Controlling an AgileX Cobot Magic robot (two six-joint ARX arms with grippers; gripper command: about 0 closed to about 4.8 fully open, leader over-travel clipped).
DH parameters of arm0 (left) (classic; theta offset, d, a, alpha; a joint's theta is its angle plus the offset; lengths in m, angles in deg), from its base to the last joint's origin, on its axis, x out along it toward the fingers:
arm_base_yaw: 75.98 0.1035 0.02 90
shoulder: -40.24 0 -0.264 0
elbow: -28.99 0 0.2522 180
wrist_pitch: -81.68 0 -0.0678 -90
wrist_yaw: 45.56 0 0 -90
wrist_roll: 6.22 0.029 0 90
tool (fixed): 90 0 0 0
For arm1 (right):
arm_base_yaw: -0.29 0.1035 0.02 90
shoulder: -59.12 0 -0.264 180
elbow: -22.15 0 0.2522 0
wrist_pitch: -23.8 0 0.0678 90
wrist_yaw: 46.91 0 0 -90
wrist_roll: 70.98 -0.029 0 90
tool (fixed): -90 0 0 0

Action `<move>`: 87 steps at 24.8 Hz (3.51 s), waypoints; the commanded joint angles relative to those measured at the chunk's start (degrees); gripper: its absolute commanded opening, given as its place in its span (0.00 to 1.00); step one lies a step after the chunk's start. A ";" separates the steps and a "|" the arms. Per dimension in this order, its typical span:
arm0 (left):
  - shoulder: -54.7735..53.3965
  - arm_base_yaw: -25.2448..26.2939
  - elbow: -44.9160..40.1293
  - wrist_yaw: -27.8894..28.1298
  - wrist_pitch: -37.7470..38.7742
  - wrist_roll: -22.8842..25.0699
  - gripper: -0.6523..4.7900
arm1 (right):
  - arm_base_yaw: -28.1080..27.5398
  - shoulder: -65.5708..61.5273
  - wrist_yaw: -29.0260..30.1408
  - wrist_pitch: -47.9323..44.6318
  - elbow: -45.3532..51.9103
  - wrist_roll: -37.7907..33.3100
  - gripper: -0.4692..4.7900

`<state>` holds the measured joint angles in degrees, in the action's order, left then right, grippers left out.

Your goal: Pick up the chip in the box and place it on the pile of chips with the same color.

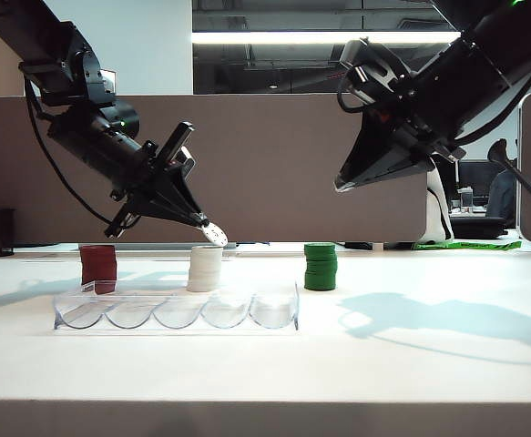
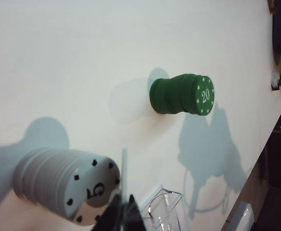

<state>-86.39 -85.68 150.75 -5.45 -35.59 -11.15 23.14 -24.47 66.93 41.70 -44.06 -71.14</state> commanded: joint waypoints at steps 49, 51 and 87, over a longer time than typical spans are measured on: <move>0.11 1.38 0.07 -0.07 1.11 0.48 0.11 | 0.00 0.26 0.31 -0.94 -0.11 0.17 0.08; 0.11 1.38 0.09 -0.09 1.11 0.48 0.11 | 0.00 0.26 0.31 -0.94 -0.11 0.17 0.08; 0.24 2.23 0.24 0.35 0.33 0.50 0.17 | 0.00 0.26 0.24 -1.57 -0.11 0.20 0.08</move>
<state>-86.44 -83.47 150.75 -4.99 -34.48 -10.93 23.14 -24.47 66.93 41.37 -44.06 -71.12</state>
